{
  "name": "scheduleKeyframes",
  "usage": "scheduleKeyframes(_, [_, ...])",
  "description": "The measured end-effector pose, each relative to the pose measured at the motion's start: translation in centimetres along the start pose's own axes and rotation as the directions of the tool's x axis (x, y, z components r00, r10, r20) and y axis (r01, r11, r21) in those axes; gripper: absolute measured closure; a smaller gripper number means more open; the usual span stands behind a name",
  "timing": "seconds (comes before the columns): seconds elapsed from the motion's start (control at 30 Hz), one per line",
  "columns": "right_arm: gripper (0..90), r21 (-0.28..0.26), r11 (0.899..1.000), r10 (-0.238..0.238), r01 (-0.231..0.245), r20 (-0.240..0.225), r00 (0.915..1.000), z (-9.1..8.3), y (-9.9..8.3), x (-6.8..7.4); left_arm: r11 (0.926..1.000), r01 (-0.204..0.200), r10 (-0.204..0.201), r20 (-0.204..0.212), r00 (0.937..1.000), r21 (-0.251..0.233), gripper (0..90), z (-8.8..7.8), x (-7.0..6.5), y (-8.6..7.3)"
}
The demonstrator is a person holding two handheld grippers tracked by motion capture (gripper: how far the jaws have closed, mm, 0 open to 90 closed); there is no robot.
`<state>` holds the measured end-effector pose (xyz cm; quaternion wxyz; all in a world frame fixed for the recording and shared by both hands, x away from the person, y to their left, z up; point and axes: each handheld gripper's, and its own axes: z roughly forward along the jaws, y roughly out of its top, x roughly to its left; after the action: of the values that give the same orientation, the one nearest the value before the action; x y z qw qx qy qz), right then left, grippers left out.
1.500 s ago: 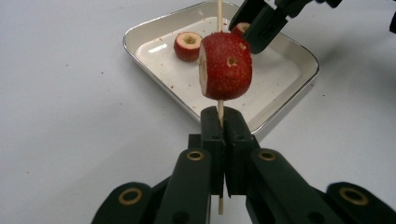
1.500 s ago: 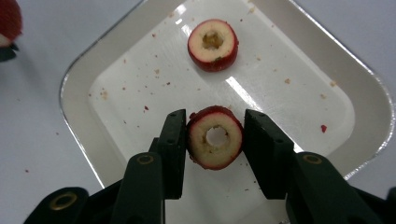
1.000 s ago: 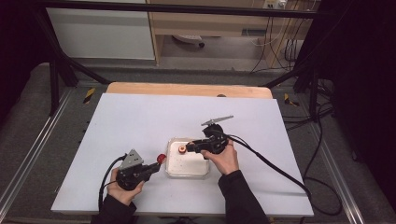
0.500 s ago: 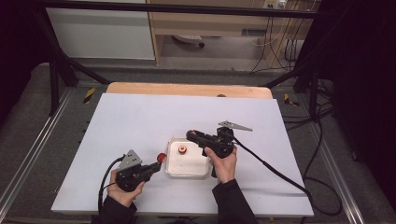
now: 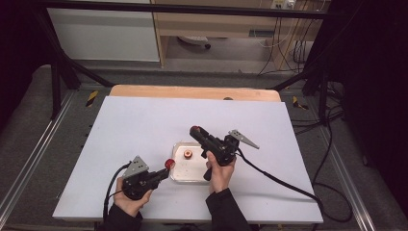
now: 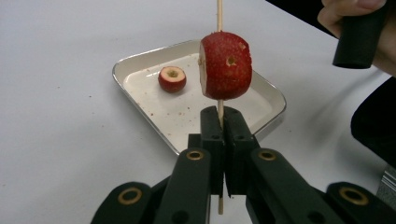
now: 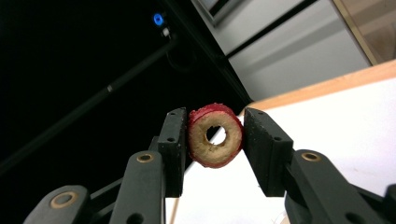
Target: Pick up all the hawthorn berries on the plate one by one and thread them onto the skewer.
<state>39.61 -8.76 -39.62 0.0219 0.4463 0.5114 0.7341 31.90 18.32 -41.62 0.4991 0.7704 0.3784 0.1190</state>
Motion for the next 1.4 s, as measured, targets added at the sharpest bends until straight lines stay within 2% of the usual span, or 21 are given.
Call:
scheduleKeyframes(0.3, [61.1, -0.105, 0.994, 0.031, -0.035, -0.039, 0.9988, 0.4, -1.5, -0.3, 0.9999, 0.011, -0.011, 0.009, 0.9999, -0.003, 88.1, 0.5, -0.9, 0.3])
scheduleKeyframes(0.5, [61.1, -0.161, 0.987, 0.011, -0.021, -0.06, 0.9981, 0.4, -2.3, -0.4, 0.9991, 0.043, -0.043, 0.029, 0.9987, -0.006, 88.1, 0.9, -1.4, 0.6])
scheduleKeyframes(0.7, [61.2, -0.207, 0.978, 0.01, -0.03, -0.095, 0.9954, 0.5, -3.0, -0.6, 0.9988, 0.049, -0.049, 0.038, 0.9981, -0.004, 88.1, 1.4, -1.7, 0.6])
scheduleKeyframes(1.4, [61.2, -0.213, 0.977, 0.003, -0.029, -0.122, 0.9925, 0.6, -3.6, -0.7, 0.9974, 0.069, -0.068, 0.046, 0.9967, -0.023, 88.1, 1.3, -1.5, 0.6])
